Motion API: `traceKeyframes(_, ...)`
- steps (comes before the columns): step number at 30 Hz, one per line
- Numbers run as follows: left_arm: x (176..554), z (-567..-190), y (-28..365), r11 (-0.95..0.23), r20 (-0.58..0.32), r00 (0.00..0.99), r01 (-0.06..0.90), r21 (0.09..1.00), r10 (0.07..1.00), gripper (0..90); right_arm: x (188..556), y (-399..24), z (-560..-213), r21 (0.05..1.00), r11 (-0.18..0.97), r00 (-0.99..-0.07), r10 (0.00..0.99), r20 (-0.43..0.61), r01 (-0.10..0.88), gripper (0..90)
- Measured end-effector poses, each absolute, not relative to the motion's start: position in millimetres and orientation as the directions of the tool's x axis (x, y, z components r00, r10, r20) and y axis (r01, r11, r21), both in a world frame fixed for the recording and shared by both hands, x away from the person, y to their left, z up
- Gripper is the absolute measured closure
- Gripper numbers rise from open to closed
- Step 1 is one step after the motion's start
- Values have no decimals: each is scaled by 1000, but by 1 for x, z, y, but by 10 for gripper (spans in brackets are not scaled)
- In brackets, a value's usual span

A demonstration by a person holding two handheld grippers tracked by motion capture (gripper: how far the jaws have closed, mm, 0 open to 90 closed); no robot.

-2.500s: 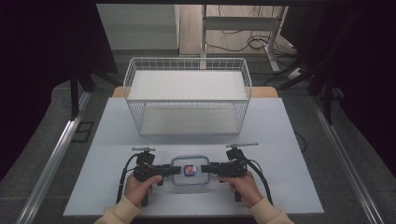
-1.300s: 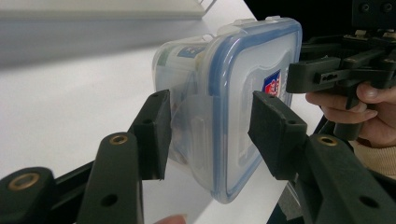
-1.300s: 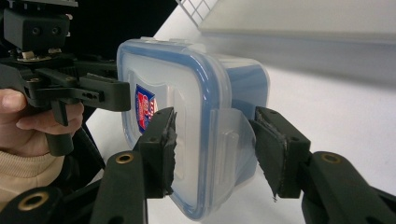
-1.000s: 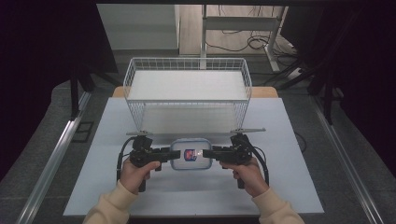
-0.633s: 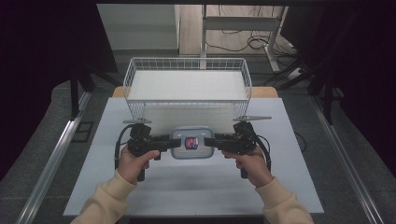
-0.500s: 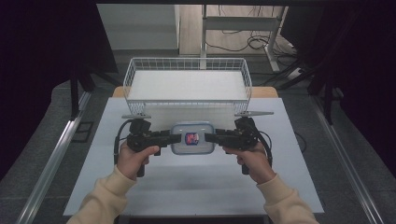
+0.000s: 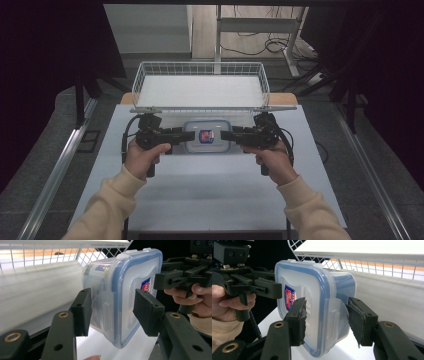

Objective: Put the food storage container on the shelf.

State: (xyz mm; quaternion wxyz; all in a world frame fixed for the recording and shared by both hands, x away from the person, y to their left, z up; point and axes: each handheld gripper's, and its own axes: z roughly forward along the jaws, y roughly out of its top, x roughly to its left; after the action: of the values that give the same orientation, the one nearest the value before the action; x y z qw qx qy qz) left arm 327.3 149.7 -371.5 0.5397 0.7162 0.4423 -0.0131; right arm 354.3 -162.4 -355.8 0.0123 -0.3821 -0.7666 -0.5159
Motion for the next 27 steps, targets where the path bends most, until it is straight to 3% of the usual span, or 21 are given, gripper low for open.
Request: traceKeyframes(27,419,-307,161,-36,-478,635,622,782,607,502,436,-153,-293,806,158,-714,581,390,570,506)
